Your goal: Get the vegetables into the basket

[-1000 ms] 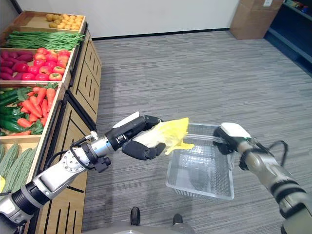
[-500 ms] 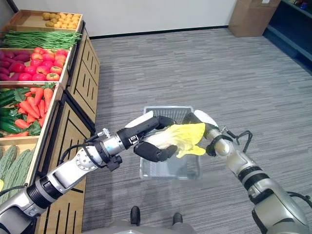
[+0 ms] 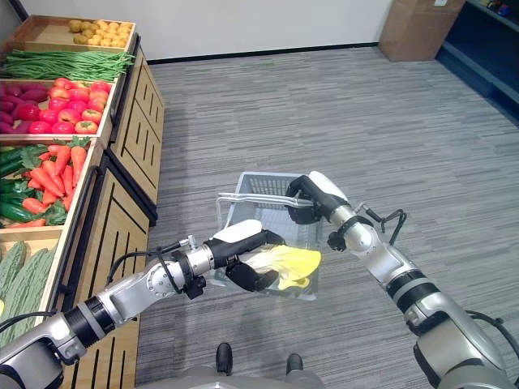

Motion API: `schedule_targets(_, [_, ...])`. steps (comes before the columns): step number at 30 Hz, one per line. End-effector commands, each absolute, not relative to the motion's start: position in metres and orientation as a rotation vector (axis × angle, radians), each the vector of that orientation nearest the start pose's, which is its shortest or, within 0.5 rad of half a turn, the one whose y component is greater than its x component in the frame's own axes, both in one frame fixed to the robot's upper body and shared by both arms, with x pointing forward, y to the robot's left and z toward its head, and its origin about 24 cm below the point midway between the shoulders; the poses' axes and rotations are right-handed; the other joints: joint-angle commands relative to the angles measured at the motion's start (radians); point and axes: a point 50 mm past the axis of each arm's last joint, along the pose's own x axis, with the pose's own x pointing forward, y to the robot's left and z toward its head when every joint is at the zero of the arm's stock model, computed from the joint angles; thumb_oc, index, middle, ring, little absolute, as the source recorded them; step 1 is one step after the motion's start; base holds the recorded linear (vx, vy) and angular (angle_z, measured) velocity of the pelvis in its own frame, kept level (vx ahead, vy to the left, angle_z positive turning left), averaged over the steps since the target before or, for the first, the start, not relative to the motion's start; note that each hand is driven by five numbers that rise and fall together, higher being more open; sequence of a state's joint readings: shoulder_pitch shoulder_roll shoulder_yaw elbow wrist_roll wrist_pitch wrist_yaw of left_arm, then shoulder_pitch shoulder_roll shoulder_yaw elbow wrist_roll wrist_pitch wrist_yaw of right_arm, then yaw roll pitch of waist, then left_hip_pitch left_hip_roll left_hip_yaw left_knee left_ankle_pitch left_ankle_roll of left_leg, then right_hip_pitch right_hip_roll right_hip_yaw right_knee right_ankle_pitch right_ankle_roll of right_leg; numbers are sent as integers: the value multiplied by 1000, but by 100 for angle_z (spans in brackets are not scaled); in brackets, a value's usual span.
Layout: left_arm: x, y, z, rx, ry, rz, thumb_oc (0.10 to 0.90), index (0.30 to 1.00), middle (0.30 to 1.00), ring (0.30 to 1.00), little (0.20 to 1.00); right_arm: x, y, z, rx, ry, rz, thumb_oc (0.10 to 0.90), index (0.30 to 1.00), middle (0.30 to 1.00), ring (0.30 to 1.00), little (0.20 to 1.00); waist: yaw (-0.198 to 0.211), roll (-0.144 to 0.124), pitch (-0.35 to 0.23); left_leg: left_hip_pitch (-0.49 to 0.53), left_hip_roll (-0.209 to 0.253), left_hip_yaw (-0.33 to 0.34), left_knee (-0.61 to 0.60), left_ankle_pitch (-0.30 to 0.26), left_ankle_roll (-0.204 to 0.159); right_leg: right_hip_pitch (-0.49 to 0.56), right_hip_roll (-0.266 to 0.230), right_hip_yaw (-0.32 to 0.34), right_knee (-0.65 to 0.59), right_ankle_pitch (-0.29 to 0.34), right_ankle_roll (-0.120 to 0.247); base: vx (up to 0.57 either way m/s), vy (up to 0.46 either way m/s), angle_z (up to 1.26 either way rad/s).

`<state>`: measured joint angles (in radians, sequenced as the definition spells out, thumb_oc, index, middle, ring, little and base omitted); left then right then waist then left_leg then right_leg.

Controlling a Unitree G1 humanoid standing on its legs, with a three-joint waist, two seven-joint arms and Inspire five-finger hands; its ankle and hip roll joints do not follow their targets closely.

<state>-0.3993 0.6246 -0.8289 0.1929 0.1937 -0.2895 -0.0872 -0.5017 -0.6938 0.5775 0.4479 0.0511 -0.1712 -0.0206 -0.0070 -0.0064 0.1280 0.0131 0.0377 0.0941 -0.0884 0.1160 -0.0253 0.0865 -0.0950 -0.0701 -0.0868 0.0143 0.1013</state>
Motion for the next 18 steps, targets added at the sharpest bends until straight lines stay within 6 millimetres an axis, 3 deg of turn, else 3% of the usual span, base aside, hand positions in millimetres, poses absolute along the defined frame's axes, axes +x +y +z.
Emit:
schedule_targets(1, [280,78,76,909,-471,-811,400,300,300,300,300,339,-150,180,-540,-521,358,400,300,300,300,300,11,-57,-75,53,56,20,1,-61,-68,-24,-53,36,0,68,70,0,0,0])
schedule_targets(9, [297,101,50,1082,-391,-625,400,300,300,300,300,317,-143,174,-404,-525,468,400,300,300,300,300,2,-64,-79,55,58,25,1,-63,-71,-20,-52,34,0,66,69,0,0,0])
schedule_targets(10, [299,109,40,1142,-353,-602,841,918,918,918,918,312,-145,173,-401,-523,486,400,300,300,300,300,0,-66,-81,57,58,24,1,-63,-72,-17,-51,34,0,64,68,0,0,0])
schedule_targets(11, [299,113,35,1166,-332,-589,900,1000,1000,1000,1000,310,-147,172,-402,-519,487,400,300,300,300,300,-1,-67,-82,57,58,24,1,-63,-72,-16,-51,32,0,64,68,0,0,0])
schedule_targets(15, [300,130,18,1281,-254,-556,900,1000,1000,1000,1000,308,-156,167,-422,-492,479,400,300,300,300,300,-4,-65,-86,60,60,29,1,-65,-72,-15,-50,33,0,62,67,0,0,0])
schedule_targets(18, [299,129,21,1259,-271,-550,900,1000,1000,1000,1000,312,-168,157,-444,-442,422,400,300,300,300,300,-1,-63,-86,61,61,26,1,-65,-72,-12,-52,30,0,60,66,0,0,0])
